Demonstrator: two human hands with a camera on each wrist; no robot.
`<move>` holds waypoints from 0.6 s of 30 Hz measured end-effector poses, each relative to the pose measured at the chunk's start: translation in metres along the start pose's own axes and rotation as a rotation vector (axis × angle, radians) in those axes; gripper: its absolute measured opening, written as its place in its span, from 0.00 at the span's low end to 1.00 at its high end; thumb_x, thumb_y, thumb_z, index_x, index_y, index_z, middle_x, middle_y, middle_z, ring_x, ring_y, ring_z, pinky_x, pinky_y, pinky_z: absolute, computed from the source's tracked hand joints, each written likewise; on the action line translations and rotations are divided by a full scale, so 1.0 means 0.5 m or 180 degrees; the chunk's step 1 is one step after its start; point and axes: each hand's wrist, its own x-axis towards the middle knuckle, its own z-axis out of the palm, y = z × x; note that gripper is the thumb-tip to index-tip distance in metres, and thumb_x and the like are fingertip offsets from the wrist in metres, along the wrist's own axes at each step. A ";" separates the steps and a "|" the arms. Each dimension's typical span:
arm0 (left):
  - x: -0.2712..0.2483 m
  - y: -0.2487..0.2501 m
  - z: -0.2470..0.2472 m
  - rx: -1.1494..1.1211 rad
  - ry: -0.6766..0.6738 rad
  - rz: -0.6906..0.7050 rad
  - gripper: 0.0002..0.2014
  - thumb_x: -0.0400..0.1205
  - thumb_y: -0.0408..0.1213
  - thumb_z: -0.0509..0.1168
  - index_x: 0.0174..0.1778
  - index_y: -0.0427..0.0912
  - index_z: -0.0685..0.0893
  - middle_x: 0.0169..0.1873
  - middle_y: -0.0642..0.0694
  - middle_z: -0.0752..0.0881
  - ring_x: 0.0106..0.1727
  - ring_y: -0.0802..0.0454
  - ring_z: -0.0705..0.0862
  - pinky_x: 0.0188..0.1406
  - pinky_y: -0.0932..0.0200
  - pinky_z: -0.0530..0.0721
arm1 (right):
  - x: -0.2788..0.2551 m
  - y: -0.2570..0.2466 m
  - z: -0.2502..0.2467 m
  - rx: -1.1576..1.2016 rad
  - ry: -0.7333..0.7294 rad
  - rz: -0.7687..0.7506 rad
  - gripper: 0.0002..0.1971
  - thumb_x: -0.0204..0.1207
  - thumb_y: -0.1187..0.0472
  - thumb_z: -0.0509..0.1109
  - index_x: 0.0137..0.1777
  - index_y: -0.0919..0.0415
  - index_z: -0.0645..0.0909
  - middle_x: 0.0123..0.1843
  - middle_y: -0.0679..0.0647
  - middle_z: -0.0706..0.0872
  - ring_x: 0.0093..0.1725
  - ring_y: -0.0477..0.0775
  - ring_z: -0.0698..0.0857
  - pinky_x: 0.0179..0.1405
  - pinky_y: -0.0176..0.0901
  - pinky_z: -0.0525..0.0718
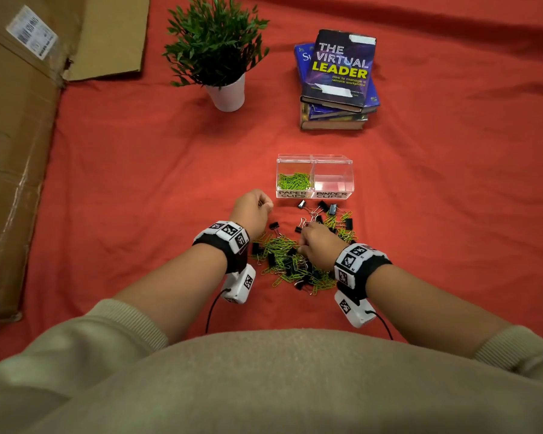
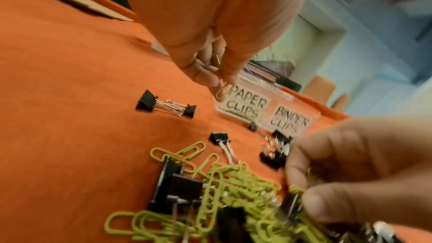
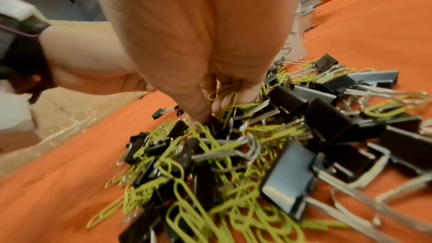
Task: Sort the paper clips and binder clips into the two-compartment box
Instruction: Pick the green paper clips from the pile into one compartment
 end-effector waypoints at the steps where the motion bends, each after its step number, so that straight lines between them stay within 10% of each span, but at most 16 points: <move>1: -0.003 -0.001 -0.005 -0.0205 -0.0027 -0.0004 0.06 0.84 0.34 0.62 0.41 0.44 0.80 0.37 0.49 0.85 0.30 0.57 0.76 0.28 0.62 0.72 | -0.001 0.001 -0.004 0.0134 -0.0028 0.0039 0.08 0.80 0.61 0.67 0.53 0.66 0.81 0.56 0.59 0.80 0.51 0.55 0.81 0.53 0.46 0.82; 5: -0.007 -0.014 -0.016 -0.0733 -0.0329 -0.0151 0.07 0.85 0.33 0.60 0.43 0.47 0.79 0.34 0.53 0.84 0.25 0.57 0.71 0.23 0.63 0.70 | -0.011 0.015 -0.023 0.0806 -0.0045 0.0199 0.04 0.75 0.58 0.72 0.45 0.57 0.82 0.41 0.50 0.85 0.31 0.45 0.78 0.27 0.34 0.75; 14: -0.020 -0.011 -0.015 -0.1264 -0.1105 -0.0877 0.16 0.84 0.26 0.49 0.36 0.41 0.79 0.28 0.47 0.73 0.26 0.54 0.72 0.17 0.66 0.74 | -0.019 0.040 -0.057 0.2303 0.0105 0.0329 0.07 0.77 0.65 0.69 0.50 0.54 0.87 0.36 0.53 0.86 0.33 0.47 0.79 0.31 0.32 0.78; 18: -0.035 -0.020 0.009 0.0084 -0.1111 -0.0295 0.06 0.80 0.37 0.62 0.37 0.45 0.78 0.29 0.49 0.78 0.30 0.52 0.76 0.28 0.60 0.73 | -0.005 0.018 -0.054 0.2706 0.0062 0.0476 0.05 0.79 0.67 0.64 0.46 0.64 0.82 0.36 0.56 0.83 0.31 0.49 0.80 0.30 0.35 0.79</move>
